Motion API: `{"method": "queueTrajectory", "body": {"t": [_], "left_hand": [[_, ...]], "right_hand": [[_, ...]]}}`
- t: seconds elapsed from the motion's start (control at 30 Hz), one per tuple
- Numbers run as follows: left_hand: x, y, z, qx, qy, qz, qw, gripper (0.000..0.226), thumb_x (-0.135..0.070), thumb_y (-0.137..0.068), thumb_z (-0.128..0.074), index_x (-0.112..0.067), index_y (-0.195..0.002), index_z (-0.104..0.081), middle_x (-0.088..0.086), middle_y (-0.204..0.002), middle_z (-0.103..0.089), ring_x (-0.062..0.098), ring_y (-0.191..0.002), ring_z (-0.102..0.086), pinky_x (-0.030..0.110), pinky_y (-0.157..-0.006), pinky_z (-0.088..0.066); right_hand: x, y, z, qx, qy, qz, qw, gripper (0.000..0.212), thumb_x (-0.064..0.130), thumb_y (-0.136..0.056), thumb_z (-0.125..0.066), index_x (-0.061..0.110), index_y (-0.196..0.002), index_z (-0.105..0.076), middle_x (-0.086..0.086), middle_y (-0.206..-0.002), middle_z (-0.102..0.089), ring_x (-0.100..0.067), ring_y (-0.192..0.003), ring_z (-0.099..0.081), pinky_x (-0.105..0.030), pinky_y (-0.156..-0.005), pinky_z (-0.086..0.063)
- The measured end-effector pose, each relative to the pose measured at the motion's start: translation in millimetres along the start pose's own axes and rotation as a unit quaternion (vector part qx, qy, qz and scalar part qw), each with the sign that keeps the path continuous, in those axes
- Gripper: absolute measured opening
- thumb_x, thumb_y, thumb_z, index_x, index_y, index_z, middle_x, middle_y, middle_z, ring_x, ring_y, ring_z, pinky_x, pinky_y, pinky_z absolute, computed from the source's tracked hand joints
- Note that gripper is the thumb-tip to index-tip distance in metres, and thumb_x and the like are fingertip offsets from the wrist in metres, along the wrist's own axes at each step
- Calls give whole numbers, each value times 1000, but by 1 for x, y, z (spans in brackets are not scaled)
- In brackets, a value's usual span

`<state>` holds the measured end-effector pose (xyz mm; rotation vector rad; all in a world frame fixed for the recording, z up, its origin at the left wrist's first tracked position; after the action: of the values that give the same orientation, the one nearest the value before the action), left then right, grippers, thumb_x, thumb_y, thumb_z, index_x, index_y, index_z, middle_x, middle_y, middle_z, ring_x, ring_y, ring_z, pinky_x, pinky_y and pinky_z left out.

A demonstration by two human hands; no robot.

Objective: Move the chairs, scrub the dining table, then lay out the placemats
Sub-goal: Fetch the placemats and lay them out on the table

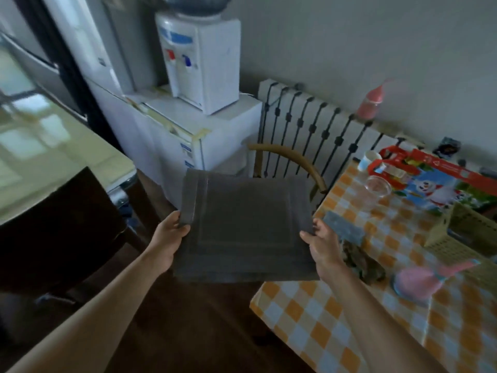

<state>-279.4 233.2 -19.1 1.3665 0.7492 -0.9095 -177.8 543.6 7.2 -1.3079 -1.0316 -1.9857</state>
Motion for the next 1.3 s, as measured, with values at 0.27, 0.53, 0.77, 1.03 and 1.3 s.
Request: {"method": "queueTrajectory", "body": {"t": [0.27, 0.53, 0.77, 1.03, 1.3], "left_hand": [[-20, 9, 172, -67, 74, -62, 993, 31, 6, -93, -46, -21, -96, -63, 10, -96, -66, 24, -85, -62, 40, -81, -50], [-7, 17, 365, -173, 118, -73, 975, 31, 3, -93, -47, -18, -109, -62, 15, -108, -68, 29, -96, -62, 40, -83, -51], [5, 17, 470, -261, 196, -59, 943, 30, 2, -95, -47, -19, -111, -61, 10, -102, -67, 25, -86, -62, 39, -78, -53], [-4, -42, 540, -308, 222, -54, 923, 32, 1, -95, -46, -18, -118, -58, 7, -103, -68, 23, -89, -64, 39, -80, -54], [-29, -163, 602, -361, 239, -11, 901, 37, -2, -96, -47, -16, -130, -51, 10, -112, -65, 23, -93, -62, 41, -82, -53]], "right_hand": [[60, 25, -161, 107, 29, 50, 993, 20, 6, -94, -54, 26, -91, -58, 6, -94, -63, -12, -86, -62, -36, -77, -52], [100, 63, -358, 221, 47, 90, 970, 24, -1, -89, -58, 5, -112, -58, -12, -108, -66, -26, -96, -64, -45, -88, -53], [128, 91, -489, 312, 46, 99, 944, 21, -8, -92, -50, 2, -110, -53, -16, -105, -61, -28, -94, -60, -35, -81, -53], [160, 53, -609, 335, 75, 130, 930, 28, -10, -85, -59, 8, -106, -55, -16, -102, -64, -27, -89, -61, -43, -88, -53], [184, -31, -746, 364, 97, 117, 919, 26, -6, -87, -59, 8, -106, -49, -18, -103, -64, -25, -86, -61, -37, -80, -54]]}}
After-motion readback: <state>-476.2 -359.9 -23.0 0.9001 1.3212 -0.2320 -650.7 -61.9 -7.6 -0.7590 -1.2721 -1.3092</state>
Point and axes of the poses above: each hand's wrist, its own y-axis away from the middle knuckle, its own z-axis out of the back of the hand, x = y × z, the point moved 7 cm from there along -y, towards the middle knuckle
